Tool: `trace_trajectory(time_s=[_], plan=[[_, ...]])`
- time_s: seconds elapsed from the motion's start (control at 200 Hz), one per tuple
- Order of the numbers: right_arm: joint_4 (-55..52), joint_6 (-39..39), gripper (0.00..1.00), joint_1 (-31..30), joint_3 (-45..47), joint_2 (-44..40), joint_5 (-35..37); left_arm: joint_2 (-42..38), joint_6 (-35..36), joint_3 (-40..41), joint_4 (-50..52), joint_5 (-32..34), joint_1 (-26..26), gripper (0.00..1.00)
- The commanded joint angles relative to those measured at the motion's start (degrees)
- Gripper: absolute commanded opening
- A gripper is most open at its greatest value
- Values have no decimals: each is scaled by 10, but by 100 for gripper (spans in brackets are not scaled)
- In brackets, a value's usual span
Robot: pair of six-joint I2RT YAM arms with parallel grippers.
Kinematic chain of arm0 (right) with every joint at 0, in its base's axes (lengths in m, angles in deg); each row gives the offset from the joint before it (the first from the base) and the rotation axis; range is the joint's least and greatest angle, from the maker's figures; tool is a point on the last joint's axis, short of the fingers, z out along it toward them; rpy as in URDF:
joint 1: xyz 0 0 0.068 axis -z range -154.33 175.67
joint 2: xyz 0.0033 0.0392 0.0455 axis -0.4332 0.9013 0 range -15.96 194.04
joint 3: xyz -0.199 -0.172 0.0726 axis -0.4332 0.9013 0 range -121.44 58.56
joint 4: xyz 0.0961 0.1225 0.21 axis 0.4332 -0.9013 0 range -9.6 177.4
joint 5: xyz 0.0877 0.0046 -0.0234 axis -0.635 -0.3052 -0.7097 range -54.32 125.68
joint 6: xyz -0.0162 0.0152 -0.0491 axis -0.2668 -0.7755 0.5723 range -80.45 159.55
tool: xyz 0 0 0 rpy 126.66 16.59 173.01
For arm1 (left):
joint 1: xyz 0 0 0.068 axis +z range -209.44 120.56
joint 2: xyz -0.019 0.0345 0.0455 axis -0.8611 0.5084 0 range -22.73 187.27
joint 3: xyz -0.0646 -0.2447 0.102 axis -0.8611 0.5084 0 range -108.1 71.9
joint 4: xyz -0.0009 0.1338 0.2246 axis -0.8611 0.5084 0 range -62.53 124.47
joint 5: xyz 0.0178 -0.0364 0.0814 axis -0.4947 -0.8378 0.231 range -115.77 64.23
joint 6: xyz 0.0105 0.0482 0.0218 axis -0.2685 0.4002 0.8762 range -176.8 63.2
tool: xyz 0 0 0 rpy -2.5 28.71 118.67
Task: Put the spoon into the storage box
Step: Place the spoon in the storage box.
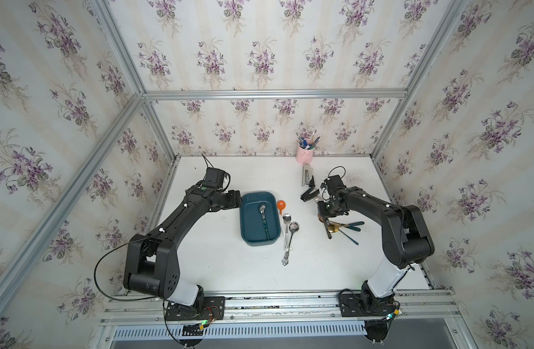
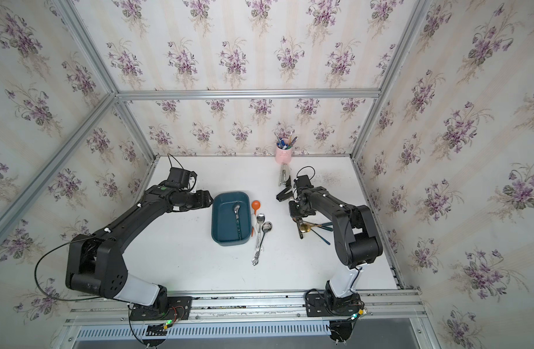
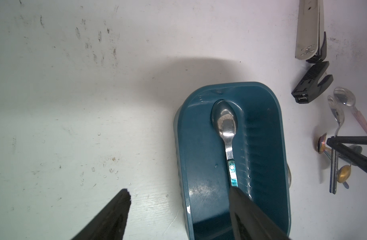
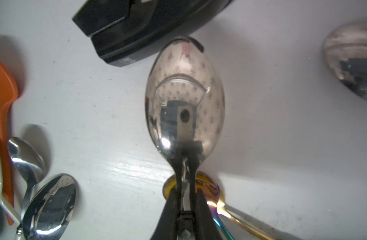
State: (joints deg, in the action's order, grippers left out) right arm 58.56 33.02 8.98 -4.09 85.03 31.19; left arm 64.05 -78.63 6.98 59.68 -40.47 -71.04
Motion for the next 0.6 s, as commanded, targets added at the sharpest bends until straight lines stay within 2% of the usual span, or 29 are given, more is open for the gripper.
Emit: trace_trajectory(time_s=[0.0,0.335,0.594], plan=[[13,-20,5,-9,-1,12,-13,-4,9,2,3,7,1,78],[6,-40,4,-33,-18,7,25,-6,8,5,1,8,0,78],[-61,-55,4,-80,-104,-19,70,-7,5,7,-3,12,3,79]])
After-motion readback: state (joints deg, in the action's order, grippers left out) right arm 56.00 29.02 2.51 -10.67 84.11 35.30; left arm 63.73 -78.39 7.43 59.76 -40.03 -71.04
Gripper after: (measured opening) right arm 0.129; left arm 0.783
